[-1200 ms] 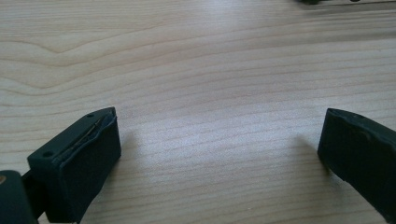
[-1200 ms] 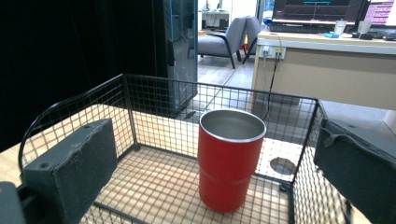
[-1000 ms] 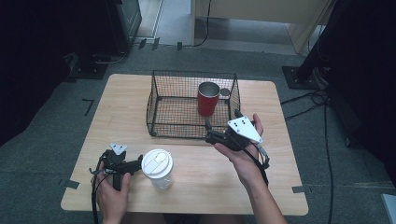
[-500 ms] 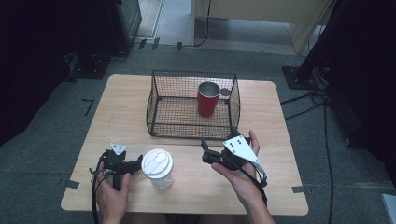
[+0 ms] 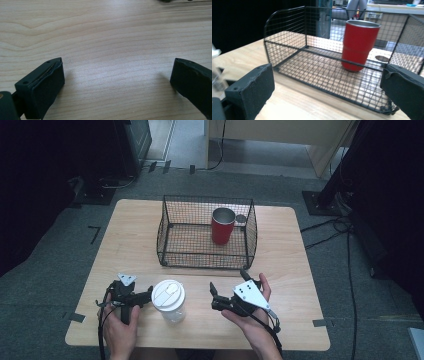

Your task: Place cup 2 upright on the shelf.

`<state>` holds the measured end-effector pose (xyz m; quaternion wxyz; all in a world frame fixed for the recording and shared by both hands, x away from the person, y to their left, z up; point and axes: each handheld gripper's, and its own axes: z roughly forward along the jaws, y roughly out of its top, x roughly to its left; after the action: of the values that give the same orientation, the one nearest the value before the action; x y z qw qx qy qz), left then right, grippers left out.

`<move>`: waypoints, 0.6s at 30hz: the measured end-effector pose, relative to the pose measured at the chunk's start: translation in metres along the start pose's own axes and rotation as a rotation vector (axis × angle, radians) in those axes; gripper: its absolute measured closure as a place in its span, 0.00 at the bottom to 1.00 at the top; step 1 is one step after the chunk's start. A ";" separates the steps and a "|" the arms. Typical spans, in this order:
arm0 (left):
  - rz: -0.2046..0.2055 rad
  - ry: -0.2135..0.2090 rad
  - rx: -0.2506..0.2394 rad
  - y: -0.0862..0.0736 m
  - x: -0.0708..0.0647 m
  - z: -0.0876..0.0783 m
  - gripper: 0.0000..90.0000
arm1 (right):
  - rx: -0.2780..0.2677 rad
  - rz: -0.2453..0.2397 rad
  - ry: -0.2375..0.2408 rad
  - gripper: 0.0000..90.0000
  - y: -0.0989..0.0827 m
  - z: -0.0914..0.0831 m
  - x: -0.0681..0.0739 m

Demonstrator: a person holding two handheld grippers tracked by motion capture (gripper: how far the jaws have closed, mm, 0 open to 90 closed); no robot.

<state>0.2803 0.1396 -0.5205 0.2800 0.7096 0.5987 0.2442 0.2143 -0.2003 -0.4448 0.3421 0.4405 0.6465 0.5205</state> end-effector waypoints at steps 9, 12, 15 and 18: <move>0.000 0.000 0.000 0.000 0.000 0.000 0.00 | 0.029 -0.022 0.090 0.00 -0.018 -0.007 0.022; 0.002 0.001 0.001 0.000 0.000 0.000 0.00 | 0.033 -0.027 0.123 0.00 -0.021 -0.007 0.030; 0.000 0.001 0.001 0.000 0.000 0.000 0.00 | 0.038 -0.028 0.164 0.00 -0.025 -0.007 0.038; 0.000 0.000 0.001 0.000 0.000 0.000 0.00 | 0.050 -0.038 0.203 0.00 -0.028 -0.006 0.046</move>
<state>0.2805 0.1395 -0.5204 0.2796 0.7097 0.5989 0.2440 0.1857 -0.1617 -0.4704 0.2737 0.3816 0.6989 0.5395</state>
